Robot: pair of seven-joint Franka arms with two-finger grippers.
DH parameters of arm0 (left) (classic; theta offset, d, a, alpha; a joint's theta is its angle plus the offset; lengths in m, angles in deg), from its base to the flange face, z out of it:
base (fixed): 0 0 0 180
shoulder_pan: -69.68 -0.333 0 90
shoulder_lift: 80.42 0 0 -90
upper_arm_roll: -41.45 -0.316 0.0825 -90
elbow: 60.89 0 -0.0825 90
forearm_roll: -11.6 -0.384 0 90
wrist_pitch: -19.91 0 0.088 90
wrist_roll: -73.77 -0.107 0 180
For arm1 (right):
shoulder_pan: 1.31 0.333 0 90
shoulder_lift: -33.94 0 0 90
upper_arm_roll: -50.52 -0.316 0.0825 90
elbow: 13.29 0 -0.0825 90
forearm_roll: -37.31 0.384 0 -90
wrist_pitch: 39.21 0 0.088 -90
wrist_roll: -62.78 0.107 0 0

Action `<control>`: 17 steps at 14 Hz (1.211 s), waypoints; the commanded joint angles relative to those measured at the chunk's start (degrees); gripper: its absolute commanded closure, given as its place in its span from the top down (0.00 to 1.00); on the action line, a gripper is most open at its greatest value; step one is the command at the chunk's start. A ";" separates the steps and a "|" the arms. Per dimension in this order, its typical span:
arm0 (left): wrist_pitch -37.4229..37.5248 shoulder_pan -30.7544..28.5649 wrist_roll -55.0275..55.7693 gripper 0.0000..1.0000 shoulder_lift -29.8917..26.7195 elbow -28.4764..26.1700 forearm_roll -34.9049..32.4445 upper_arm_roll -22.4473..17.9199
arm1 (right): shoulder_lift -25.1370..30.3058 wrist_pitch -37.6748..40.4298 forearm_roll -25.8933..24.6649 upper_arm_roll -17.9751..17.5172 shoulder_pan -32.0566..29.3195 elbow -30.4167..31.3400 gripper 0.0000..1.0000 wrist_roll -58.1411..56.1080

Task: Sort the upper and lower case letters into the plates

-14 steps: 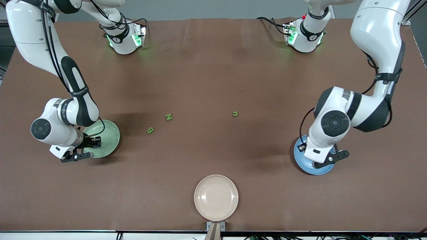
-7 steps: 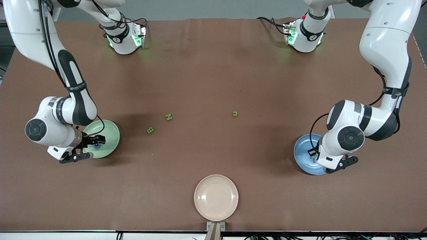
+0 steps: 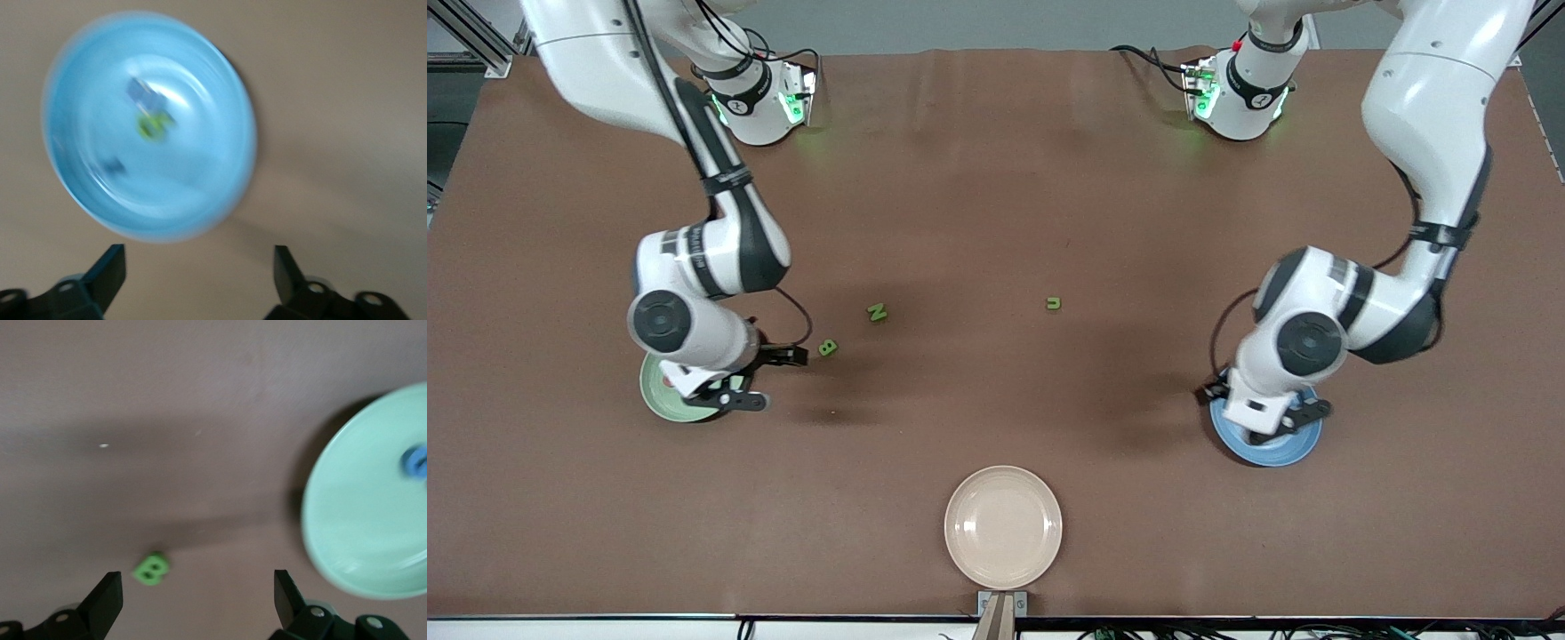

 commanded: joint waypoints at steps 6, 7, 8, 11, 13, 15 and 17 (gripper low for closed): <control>-12.08 9.46 29.43 0.95 -0.35 -12.89 -0.62 7.67 | -0.69 -6.54 4.02 0.51 2.46 5.36 0.99 21.44; -14.63 10.34 30.06 0.90 -0.35 -14.48 -0.71 7.67 | -0.60 -6.71 4.02 0.51 2.72 6.14 0.99 22.76; -16.57 10.61 30.33 0.90 -0.44 -15.63 -0.71 7.67 | -0.69 -8.10 4.02 0.51 3.07 7.28 0.99 23.03; -17.56 14.03 30.51 0.84 0.35 -15.81 -0.80 7.41 | -0.69 -10.67 4.11 0.51 2.90 9.58 0.98 24.00; -17.90 14.39 30.60 0.75 1.22 -15.55 -3.07 7.32 | -0.69 -12.06 4.11 0.51 3.25 11.15 0.98 24.97; -18.70 14.48 30.60 0.70 2.46 -15.46 -5.53 7.23 | -0.77 -13.74 4.11 0.43 3.34 12.04 0.98 25.06; -19.75 14.48 30.60 0.64 3.95 -15.20 -7.56 7.23 | -0.95 -14.18 4.64 0.43 3.43 11.69 0.97 25.06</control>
